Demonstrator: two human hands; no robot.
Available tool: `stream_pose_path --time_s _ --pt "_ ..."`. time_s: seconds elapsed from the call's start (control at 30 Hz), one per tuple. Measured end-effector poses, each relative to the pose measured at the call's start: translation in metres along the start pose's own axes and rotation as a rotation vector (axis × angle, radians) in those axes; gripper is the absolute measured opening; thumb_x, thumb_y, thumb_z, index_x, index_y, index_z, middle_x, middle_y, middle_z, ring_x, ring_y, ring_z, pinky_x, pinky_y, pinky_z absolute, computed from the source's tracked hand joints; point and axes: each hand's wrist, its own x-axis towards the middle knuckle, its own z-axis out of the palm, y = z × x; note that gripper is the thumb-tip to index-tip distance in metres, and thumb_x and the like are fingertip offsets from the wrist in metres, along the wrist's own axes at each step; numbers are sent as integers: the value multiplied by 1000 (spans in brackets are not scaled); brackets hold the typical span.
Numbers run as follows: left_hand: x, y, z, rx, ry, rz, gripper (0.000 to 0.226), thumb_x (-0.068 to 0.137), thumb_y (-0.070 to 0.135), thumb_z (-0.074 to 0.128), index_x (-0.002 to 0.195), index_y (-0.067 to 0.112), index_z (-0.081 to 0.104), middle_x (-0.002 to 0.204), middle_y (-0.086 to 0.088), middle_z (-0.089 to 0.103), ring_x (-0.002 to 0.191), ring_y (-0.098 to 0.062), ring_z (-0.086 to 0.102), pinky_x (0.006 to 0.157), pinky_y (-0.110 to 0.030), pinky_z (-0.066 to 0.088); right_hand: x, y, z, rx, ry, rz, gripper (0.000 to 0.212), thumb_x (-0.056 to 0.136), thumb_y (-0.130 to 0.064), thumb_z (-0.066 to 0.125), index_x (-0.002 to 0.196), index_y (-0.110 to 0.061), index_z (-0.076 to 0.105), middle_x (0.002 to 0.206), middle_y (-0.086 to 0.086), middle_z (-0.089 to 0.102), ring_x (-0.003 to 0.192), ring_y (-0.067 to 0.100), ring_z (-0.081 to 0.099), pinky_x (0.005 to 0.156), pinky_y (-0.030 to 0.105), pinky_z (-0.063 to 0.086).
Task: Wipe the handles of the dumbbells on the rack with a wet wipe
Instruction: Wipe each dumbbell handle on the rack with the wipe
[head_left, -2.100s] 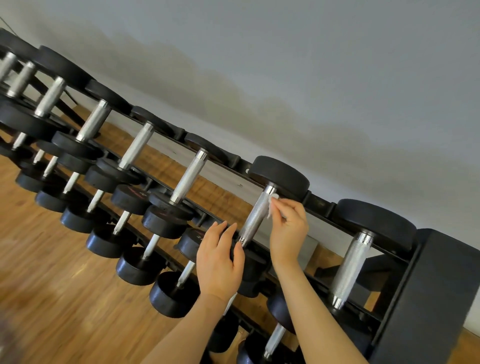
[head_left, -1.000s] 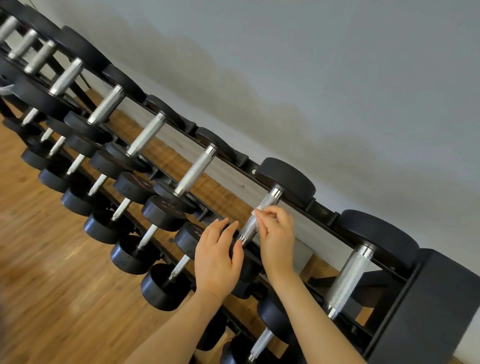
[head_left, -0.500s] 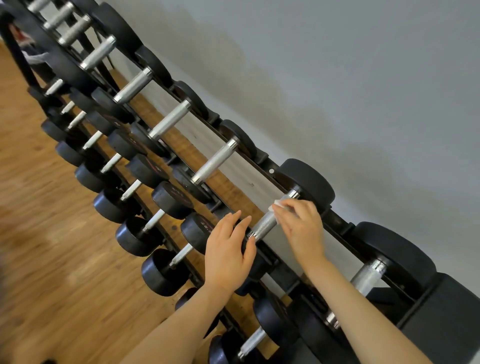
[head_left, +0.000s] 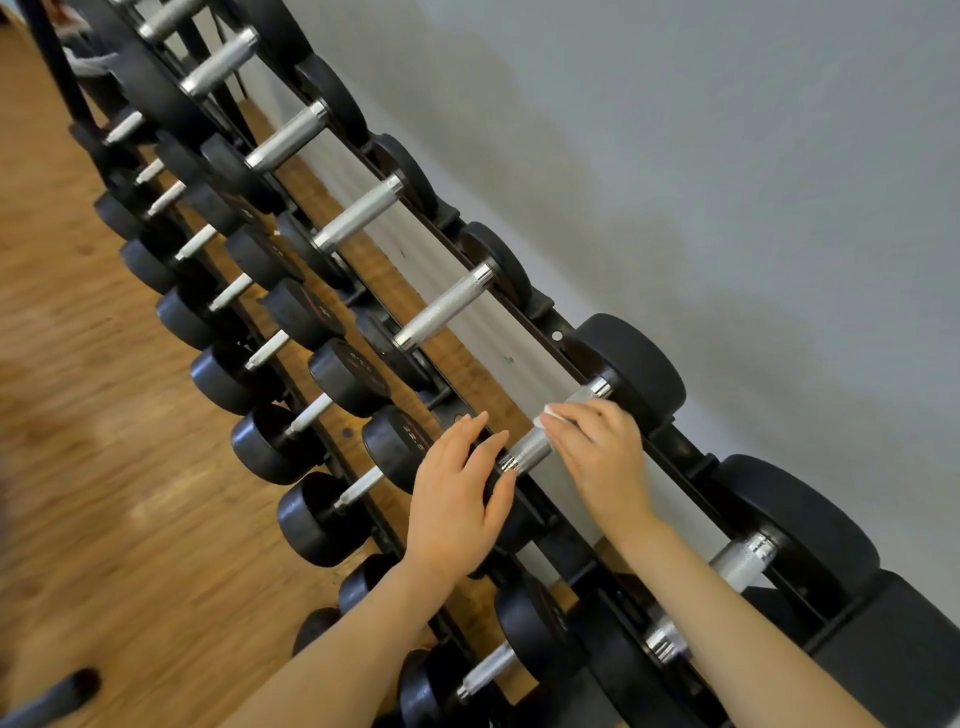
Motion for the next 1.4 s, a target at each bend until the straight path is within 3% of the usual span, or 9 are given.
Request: stream_pose_path --time_s 0.13,0.27,0.43,0.53,0.67,0.8,1.0,1.17,1.4 --pt "-1 -2 -2 1 -15 15 51 98 47 36 136 21 57 149 -3 46 141 -22 38 114 -45 35 3 -7 0 54 -37 -138 28 77 -12 76 105 -10 72 105 3 70 103 20 54 91 34 42" --pt "-2 -1 -1 15 -22 -4 53 98 49 34 141 22 52 153 -3 41 143 -21 34 115 -46 33 15 1 -3 4 10 -108 26 75 -13 76 100 -8 74 102 3 71 105 21 54 96 39 39" --pt "-12 11 4 2 59 -132 54 97 50 35 144 24 48 154 -3 39 144 -21 32 116 -39 25 -5 -11 8 92 -76 -189 27 86 -15 69 111 -7 70 111 5 69 110 20 55 102 38 40" --pt "-13 11 4 10 56 -143 55 97 51 33 145 27 45 155 -1 37 145 -19 29 115 -35 21 0 -6 7 75 -53 -158 26 91 -22 59 110 -8 71 110 4 70 108 20 56 101 41 43" --pt "-12 5 1 13 29 -111 56 96 52 34 146 28 43 156 -1 36 144 -20 29 115 -37 21 7 -1 7 18 8 -77 23 89 -20 61 107 -10 72 108 3 71 109 22 55 104 38 35" --pt "-11 6 2 -11 49 -113 55 95 51 38 145 27 46 154 -3 39 143 -20 31 115 -38 24 -3 -13 10 53 -71 -166 26 82 -14 73 108 -8 72 111 4 70 109 20 55 104 42 39" --pt "-11 7 2 -33 58 -116 58 94 52 39 145 25 45 153 -2 40 143 -19 31 115 -37 24 4 -3 7 27 -6 -135 17 89 -17 67 104 -11 73 107 3 71 108 21 56 107 43 34" --pt "-11 9 1 -65 63 -156 67 92 54 40 148 18 41 153 -1 40 143 -15 31 116 -33 21 -4 -22 7 96 -112 -279 25 91 -16 54 107 -10 72 112 3 69 111 22 56 108 45 32" --pt "-14 4 -5 -77 8 -127 71 94 57 36 153 18 31 158 0 33 146 -15 27 120 -39 24 -5 -12 7 59 -67 -135 22 91 -18 62 110 -13 71 114 0 69 111 22 58 107 47 35"
